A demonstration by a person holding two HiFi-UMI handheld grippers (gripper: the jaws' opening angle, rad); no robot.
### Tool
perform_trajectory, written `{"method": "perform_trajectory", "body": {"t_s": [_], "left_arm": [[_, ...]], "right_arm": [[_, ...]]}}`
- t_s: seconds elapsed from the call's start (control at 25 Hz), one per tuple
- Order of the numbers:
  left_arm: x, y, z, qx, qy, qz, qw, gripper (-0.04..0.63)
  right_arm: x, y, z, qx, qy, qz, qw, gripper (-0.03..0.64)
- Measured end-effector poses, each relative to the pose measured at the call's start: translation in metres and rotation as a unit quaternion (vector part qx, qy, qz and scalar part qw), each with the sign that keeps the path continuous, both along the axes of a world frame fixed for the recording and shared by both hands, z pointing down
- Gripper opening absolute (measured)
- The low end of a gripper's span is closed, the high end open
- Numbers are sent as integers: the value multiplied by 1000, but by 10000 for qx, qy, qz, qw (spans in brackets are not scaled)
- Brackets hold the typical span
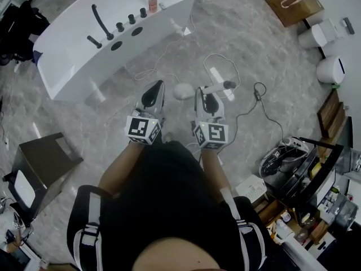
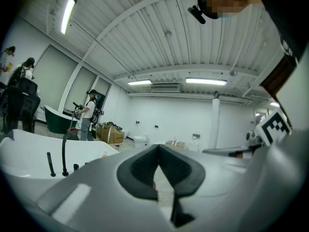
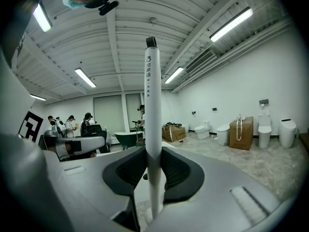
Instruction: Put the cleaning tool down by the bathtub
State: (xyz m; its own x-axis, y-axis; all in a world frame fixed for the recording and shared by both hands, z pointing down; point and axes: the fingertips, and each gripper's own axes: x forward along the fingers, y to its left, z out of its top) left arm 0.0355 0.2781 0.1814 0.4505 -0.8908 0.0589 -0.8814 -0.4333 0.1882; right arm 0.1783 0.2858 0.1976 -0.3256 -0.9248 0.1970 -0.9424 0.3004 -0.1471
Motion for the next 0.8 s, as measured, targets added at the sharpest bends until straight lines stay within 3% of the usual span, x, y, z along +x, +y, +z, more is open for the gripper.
{"method": "perform_trajectory", "body": {"t_s": [0.8], "left_arm": [[-60, -174, 9, -40, -2, 216, 9998, 9]], "right_arm": [[-58, -168, 21, -195, 217, 260, 9992, 94]]}}
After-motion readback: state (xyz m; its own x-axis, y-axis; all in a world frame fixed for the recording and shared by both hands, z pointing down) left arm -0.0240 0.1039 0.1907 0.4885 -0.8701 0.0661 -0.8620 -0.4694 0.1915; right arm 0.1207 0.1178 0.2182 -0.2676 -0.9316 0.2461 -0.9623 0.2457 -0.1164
